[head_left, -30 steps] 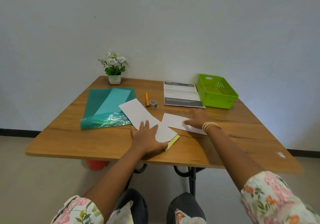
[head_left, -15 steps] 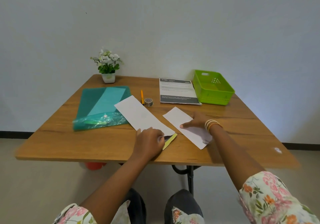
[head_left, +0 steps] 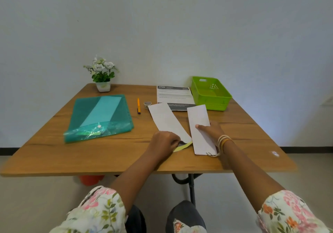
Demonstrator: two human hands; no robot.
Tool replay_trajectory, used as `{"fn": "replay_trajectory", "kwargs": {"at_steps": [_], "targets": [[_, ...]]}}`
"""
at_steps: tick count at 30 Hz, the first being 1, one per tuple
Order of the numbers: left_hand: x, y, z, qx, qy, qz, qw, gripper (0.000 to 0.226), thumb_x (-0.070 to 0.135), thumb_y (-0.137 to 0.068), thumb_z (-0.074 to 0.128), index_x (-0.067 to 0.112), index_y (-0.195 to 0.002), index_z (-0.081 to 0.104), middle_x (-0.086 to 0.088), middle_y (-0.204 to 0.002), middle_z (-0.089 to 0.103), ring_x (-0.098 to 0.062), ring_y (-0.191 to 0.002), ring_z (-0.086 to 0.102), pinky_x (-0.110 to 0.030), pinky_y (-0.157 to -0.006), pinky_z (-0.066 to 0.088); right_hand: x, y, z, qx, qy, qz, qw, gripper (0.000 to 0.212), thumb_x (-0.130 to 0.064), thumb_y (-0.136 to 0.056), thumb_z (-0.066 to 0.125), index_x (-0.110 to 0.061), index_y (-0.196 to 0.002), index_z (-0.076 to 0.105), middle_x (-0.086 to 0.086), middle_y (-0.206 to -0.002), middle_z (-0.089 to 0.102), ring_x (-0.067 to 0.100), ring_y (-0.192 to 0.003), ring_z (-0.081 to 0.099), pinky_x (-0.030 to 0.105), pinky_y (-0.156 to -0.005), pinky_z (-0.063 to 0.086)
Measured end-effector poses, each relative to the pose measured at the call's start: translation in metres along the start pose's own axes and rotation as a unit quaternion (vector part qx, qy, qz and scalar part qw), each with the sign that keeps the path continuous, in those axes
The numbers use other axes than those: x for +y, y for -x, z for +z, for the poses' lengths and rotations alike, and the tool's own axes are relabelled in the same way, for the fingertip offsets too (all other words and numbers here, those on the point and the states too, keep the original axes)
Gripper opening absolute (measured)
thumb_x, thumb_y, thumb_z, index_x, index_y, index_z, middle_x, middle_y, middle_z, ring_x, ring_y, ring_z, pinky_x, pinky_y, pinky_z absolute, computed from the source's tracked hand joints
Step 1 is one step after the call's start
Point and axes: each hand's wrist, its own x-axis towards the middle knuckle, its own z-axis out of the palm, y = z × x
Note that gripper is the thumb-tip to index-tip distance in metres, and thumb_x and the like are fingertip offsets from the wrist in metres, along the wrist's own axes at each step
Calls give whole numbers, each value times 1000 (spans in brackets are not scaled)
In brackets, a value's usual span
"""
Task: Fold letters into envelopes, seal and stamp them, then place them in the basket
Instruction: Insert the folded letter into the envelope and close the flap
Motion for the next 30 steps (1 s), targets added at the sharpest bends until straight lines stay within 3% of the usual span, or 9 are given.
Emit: {"fn": "replay_trajectory", "kwargs": {"at_steps": [5,10,12,15,19,21,23,26,30], "targets": [[1,-29,7,2,34,-43,998,20,25,-92,59,17,-97,77,0,-95,75,-17,-85,67,-36,-75,55,-8,11,-13,51,40,-26,998,49,-23,-86,67,-5,-129,52,14,-125,60,31,-107,59,37,-88,47],[-9,-36,17,26,86,-88,992,21,25,-90,63,18,-106,75,1,-104,74,-15,-93,66,-33,-80,55,-29,45,-35,-134,11,49,990,26,-15,-86,68,-14,-108,55,7,-87,66,21,-67,63,25,-52,52],[-13,-37,19,28,95,-103,990,21,24,-89,64,18,-107,74,1,-105,73,-14,-93,66,-33,-81,55,-31,51,-35,-201,75,85,973,24,-19,-85,70,-19,-101,52,4,-87,62,17,-70,60,23,-54,51],[-15,-39,20,40,113,-134,984,22,22,-89,66,16,-109,73,0,-108,73,-14,-99,65,-27,-82,53,-25,52,-33,-222,136,108,959,43,-24,-82,73,-13,-117,50,6,-99,62,18,-83,58,22,-63,50],[-11,-38,22,55,128,-160,977,21,25,-88,68,14,-105,75,-1,-107,73,-14,-100,64,-24,-81,49,-16,53,-34,-217,150,125,956,50,-27,-83,72,-6,-123,50,16,-107,68,15,-64,59,20,-45,48],[-11,-39,22,57,130,-172,975,21,26,-88,68,15,-105,75,-1,-107,73,-14,-100,64,-22,-78,47,-20,59,-31,-193,164,131,958,37,-28,-85,70,-9,-112,54,13,-99,67,15,-63,58,19,-43,46],[-12,-40,21,57,140,-188,971,22,26,-88,68,15,-105,75,0,-108,73,-14,-101,63,-22,-78,47,-25,65,-27,-202,132,149,959,15,-23,-92,62,-9,-90,58,5,-76,63,11,-54,54,13,-38,42],[-11,-40,21,55,164,-209,963,21,26,-86,70,15,-104,75,-1,-108,73,-14,-102,63,-24,-78,48,-27,72,-19,-254,0,221,942,24,-14,-101,43,-4,-83,55,0,-48,60,4,-33,48,10,-34,36],[-10,-40,21,59,207,-210,954,21,24,-85,72,14,-102,76,-2,-109,72,-16,-107,60,-25,-81,46,-23,66,-11,-304,-160,290,893,15,-9,-90,51,1,-85,61,10,-56,61,8,-34,52,12,-32,38]]}}
